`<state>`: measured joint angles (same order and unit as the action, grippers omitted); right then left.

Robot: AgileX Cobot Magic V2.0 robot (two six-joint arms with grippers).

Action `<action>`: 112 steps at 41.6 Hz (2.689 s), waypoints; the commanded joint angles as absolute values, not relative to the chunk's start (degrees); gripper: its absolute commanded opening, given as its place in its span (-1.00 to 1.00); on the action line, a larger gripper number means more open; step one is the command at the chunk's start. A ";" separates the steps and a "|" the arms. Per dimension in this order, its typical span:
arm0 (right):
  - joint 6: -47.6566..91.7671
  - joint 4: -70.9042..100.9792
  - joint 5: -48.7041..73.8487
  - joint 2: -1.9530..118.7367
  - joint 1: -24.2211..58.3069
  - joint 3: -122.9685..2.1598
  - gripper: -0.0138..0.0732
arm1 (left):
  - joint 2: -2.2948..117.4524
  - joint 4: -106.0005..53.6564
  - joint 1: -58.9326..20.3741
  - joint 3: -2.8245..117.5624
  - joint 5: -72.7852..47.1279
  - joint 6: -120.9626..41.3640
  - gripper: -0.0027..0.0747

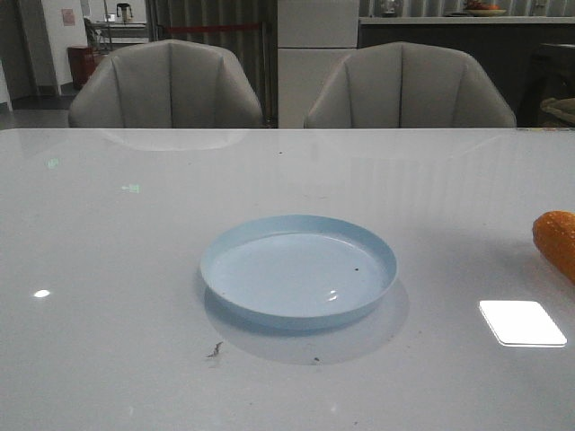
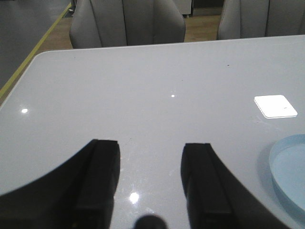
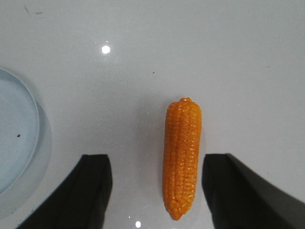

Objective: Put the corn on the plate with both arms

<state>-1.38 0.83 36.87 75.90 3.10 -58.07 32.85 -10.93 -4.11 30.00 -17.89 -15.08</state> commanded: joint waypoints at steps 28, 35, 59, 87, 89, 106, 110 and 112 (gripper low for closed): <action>-2.98 -1.11 27.23 98.80 -1.13 -62.53 0.59 | 32.65 -11.75 -4.14 31.64 -15.51 -14.62 0.04; -2.98 -1.11 27.35 101.13 -1.13 -62.53 0.58 | 32.65 -11.75 -4.14 31.64 -15.51 -14.62 0.04; 0.46 -1.18 30.63 101.30 4.24 -75.51 -0.09 | 32.65 -11.75 -4.14 31.64 -15.30 -14.62 0.04; 0.60 -1.13 35.30 106.29 30.80 -89.28 -0.09 | 32.65 -11.75 -4.14 31.64 -15.30 -14.62 0.04; 0.60 -1.13 35.30 107.78 31.79 -89.28 -0.09 | 32.65 -11.75 -4.14 31.64 -15.30 -14.62 0.04; 0.99 -1.42 37.79 115.78 34.14 -89.28 0.33 | 32.65 -11.75 -4.14 31.64 -15.30 -14.62 0.04; 0.99 -1.42 37.21 115.84 34.14 -89.28 0.48 | 32.65 -11.75 -4.14 31.64 -15.30 -14.62 0.04; 0.99 -1.42 37.20 115.84 34.14 -89.43 0.51 | 32.65 -11.75 -4.14 31.64 -15.30 -14.62 0.04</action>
